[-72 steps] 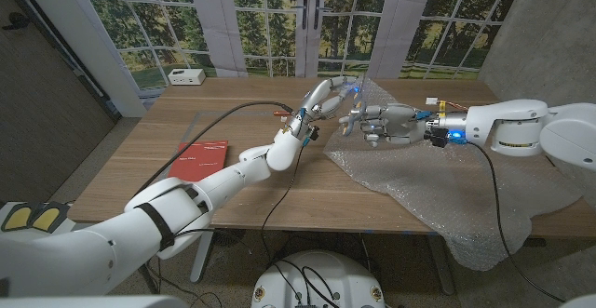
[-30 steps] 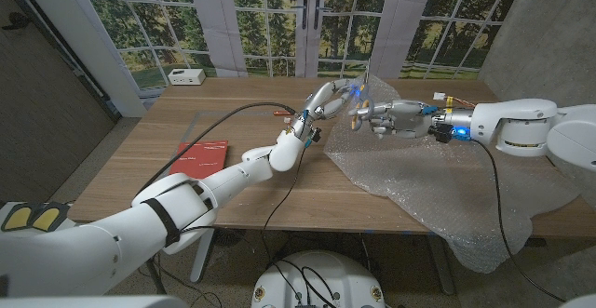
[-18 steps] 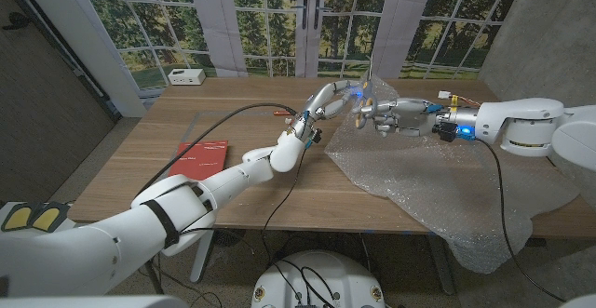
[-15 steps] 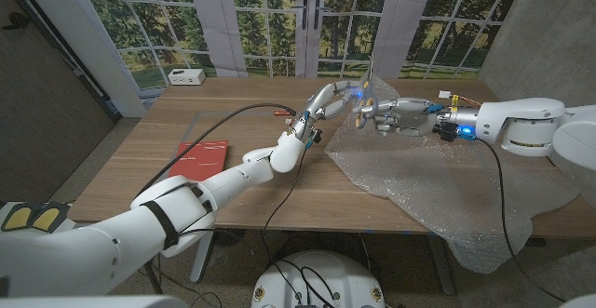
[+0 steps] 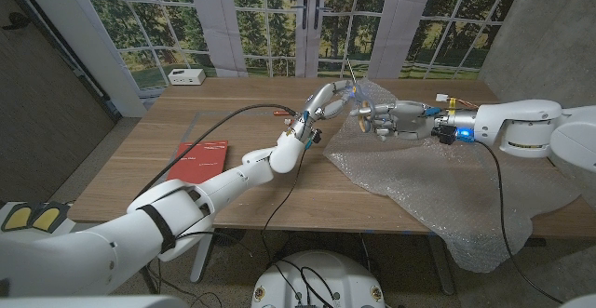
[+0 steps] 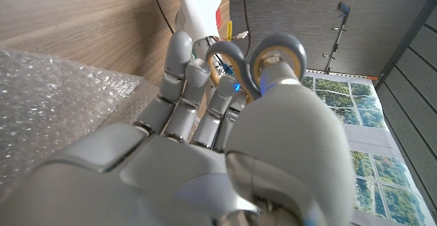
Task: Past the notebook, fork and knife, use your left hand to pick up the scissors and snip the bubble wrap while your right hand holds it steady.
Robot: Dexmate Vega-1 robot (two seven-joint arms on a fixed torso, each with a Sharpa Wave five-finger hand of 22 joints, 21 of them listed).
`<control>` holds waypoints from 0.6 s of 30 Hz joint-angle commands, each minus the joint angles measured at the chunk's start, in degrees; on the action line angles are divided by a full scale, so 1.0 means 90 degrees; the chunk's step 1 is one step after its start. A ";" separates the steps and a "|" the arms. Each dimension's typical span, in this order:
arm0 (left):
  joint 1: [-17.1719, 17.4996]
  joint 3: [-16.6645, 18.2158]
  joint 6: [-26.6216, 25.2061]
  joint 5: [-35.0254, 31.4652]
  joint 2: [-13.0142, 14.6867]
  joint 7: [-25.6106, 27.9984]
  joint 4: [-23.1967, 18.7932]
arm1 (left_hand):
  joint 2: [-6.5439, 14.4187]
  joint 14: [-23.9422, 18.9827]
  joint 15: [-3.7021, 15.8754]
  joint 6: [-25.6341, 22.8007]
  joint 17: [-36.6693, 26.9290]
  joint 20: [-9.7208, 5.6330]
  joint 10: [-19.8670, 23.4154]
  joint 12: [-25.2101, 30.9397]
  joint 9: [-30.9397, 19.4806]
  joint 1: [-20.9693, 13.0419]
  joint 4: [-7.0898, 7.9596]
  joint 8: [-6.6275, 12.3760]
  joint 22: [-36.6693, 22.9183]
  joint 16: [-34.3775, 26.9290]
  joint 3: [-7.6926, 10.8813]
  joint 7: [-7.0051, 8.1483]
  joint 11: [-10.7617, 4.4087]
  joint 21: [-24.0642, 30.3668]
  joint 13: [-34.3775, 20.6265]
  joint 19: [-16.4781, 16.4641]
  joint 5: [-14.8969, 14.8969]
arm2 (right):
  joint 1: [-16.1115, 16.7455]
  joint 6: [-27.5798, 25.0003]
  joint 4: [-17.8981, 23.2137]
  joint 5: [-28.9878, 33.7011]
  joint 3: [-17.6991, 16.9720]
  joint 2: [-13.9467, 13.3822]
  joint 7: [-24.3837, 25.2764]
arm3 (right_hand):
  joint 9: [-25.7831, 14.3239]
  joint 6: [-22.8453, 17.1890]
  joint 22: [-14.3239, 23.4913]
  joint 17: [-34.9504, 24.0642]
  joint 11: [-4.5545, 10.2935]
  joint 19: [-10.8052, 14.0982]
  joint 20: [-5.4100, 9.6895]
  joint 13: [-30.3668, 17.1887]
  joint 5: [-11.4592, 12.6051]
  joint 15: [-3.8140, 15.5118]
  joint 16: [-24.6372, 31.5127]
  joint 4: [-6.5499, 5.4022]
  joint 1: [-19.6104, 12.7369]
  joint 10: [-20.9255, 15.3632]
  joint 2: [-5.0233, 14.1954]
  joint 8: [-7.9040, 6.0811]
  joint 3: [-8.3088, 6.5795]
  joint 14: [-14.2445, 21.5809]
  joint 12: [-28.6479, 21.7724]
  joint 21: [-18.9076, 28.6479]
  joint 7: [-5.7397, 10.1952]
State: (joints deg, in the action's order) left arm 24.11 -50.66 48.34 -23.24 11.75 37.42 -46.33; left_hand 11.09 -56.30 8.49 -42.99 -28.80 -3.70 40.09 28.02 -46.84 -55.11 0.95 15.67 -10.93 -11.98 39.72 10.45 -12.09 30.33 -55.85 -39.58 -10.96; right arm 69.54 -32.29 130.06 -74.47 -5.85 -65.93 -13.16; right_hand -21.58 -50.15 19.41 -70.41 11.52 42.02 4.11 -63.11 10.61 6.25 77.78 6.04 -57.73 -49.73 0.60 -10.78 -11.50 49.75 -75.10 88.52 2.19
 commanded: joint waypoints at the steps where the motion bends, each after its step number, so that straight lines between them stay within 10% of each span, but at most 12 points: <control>1: 0.0059 0.0069 0.0003 -0.0025 0.0043 -0.0029 -0.0123 | -0.0003 -0.0073 0.0537 -0.0052 -0.0039 -0.0222 0.0073 0.0024 -0.0010 0.0067 -0.0036 0.0001 -0.0014 0.0008 0.0021 0.0005 0.0003 0.0055 -0.0031 0.0022 -0.0031 | -0.0054 -0.0024 0.0039 -0.0013 0.0103 0.0001 -0.0042 | 0.0043 0.0114 -0.0020 -0.0014 -0.0033 0.0066 0.0887 0.0021 0.0036 0.0672 0.0030 -0.0009 0.0117 -0.0049 -0.0019 0.0023 0.0072 0.0061 0.0030 -0.0025 -0.0026; 18: 0.0166 0.0165 -0.0082 -0.0057 0.0142 -0.0075 -0.0342 | -0.0004 -0.0085 0.0537 -0.0078 -0.0038 -0.0229 0.0100 0.0025 0.0000 0.0074 -0.0048 -0.0004 -0.0011 0.0005 0.0022 0.0003 0.0005 0.0096 -0.0043 0.0030 -0.0026 | -0.0066 0.0194 -0.0041 0.0071 0.0204 0.0018 -0.0387 | 0.0453 0.0591 -0.0237 -0.0016 -0.0039 0.0220 0.0777 0.0162 0.0213 0.0660 0.0090 -0.0267 0.0946 -0.0069 -0.0567 0.0044 0.0635 -0.0031 0.0197 -0.0084 -0.0260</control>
State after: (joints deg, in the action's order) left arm 25.03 -49.65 48.01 -23.52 12.55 37.11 -48.19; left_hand 11.26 -56.30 8.49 -43.20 -28.94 -3.70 40.49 27.81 -46.69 -54.94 0.84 15.67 -10.94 -11.98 39.83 10.24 -12.06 30.77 -56.15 -39.59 -10.95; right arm 68.94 -31.90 130.12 -74.30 -4.60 -65.97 -14.95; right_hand -17.69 -45.99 17.43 -70.41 11.03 43.42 4.71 -61.80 11.93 6.36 78.20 3.81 -50.27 -49.66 -4.14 -10.37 -6.49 49.62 -73.71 88.06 0.92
